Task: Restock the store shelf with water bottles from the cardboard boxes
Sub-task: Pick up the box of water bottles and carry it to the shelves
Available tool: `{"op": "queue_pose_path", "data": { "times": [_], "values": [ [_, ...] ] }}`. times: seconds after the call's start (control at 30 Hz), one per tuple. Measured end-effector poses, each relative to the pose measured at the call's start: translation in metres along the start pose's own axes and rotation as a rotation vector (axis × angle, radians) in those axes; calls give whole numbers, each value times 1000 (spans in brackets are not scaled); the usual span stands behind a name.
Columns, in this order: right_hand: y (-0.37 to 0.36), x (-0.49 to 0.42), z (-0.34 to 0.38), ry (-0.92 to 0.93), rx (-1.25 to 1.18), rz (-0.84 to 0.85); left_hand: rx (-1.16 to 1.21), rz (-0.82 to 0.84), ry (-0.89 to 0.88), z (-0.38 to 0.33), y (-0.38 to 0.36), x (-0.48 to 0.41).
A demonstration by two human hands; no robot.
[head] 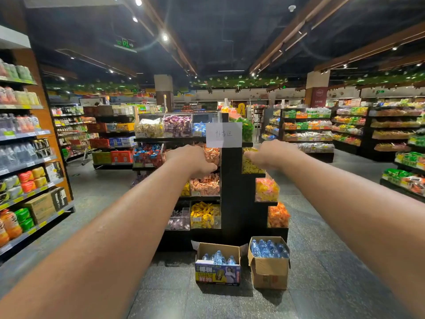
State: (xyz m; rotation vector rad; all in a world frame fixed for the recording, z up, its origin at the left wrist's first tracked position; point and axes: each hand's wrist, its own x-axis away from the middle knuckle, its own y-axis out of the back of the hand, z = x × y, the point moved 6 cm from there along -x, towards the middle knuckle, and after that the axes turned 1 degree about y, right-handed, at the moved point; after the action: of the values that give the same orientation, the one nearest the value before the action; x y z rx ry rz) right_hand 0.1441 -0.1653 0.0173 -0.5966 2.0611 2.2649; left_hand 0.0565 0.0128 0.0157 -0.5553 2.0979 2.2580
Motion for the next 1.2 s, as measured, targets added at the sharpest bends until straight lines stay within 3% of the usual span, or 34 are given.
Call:
{"op": "queue_pose_path", "data": {
  "times": [0.73,1.2],
  "values": [
    [-85,-162,90,-127,42,64,-51,71,-119,96,-73,-182],
    [-135,-249,72,-133,49,95,-73,114,-130,79,-125,-265]
  ]
}}
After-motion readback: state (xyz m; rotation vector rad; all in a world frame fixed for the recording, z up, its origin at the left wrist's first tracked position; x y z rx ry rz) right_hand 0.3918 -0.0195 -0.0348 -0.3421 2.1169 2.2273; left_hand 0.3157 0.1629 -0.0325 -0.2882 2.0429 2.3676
